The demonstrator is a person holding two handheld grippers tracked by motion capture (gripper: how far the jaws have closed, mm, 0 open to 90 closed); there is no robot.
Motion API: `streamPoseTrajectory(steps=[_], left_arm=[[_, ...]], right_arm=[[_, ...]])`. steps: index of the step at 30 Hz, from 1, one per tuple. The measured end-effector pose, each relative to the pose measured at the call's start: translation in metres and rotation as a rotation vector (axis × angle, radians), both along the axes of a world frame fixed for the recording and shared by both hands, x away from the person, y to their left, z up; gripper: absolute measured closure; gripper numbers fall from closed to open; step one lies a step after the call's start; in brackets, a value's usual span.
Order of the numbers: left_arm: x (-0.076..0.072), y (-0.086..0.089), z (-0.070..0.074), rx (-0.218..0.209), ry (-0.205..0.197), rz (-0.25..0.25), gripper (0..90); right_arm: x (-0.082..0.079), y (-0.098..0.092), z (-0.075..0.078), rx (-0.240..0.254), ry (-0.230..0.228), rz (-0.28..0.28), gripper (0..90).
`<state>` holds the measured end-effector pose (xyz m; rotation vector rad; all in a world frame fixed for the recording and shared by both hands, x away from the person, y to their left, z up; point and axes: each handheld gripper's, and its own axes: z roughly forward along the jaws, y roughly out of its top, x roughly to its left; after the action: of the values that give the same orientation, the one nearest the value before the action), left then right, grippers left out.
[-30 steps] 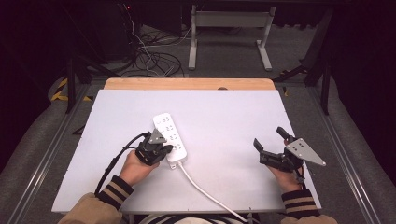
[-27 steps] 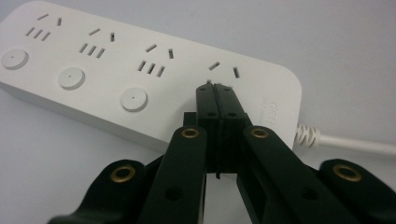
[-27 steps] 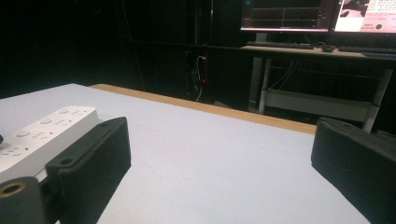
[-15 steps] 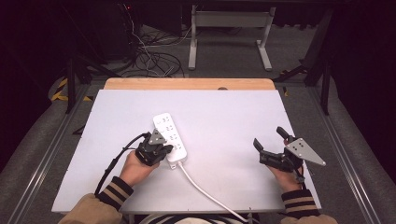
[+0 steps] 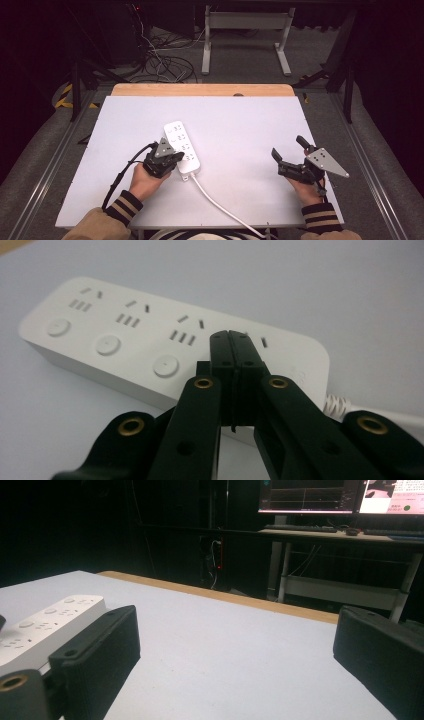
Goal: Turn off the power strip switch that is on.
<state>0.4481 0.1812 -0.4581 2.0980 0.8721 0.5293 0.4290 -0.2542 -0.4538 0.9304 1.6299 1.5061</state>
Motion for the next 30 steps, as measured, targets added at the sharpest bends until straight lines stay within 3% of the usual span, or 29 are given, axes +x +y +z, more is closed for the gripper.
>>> streamPoseTrajectory(steps=[1,2,4,5,6,7,8,10,11,12,13,17,19,23,26,30], left_arm=[[0.000,0.000,0.000,0.000,0.000,0.000,90.0],[-0.002,0.006,0.005,-0.029,-0.034,0.019,90.0],[-0.003,0.009,0.007,-0.045,-0.046,0.032,90.0],[-0.005,0.015,0.010,-0.076,-0.080,0.053,90.0],[-0.005,0.015,0.010,-0.076,-0.080,0.053,90.0],[-0.008,0.022,0.012,-0.113,-0.120,0.068,90.0],[-0.008,0.022,0.012,-0.113,-0.120,0.068,90.0],[-0.013,0.029,0.016,-0.164,-0.174,0.084,90.0],[-0.018,0.037,0.021,-0.208,-0.229,0.105,90.0],[-0.022,0.041,0.024,-0.225,-0.256,0.118,90.0],[-0.022,0.041,0.024,-0.225,-0.256,0.118,90.0],[-0.032,0.057,0.035,-0.280,-0.341,0.169,90.0],[-0.034,0.064,0.039,-0.293,-0.361,0.188,90.0],[-0.043,0.076,0.042,-0.332,-0.434,0.282,90.0],[-0.053,0.085,0.032,-0.388,-0.500,0.371,89.9],[-0.052,0.089,0.027,-0.393,-0.522,0.452,89.9]], right_arm=[[0.000,0.000,0.000,0.000,-0.002,0.002,5.3],[0.000,0.000,0.000,0.001,-0.002,0.002,5.3],[0.000,0.000,0.000,0.000,-0.002,0.001,5.3],[0.000,0.000,0.000,-0.001,-0.003,0.002,5.4],[0.000,0.000,0.000,-0.002,-0.004,0.003,5.4],[0.000,0.000,0.000,0.000,-0.003,0.003,5.4],[0.000,0.000,0.000,0.003,0.001,0.005,5.4],[0.001,0.000,0.000,0.002,0.000,0.005,5.4],[0.001,0.000,0.000,0.003,0.000,0.006,5.4],[0.000,0.000,0.000,0.004,0.000,0.007,5.4],[0.000,0.000,0.000,0.004,0.000,0.006,5.4],[0.001,0.001,0.000,0.005,0.000,0.007,5.4],[0.002,0.001,0.000,0.010,0.002,0.009,5.4],[0.003,0.002,0.001,0.008,-0.002,0.011,5.4],[0.003,0.003,0.001,0.015,-0.003,0.010,5.4],[0.005,0.005,0.002,0.022,-0.002,0.017,5.4]])
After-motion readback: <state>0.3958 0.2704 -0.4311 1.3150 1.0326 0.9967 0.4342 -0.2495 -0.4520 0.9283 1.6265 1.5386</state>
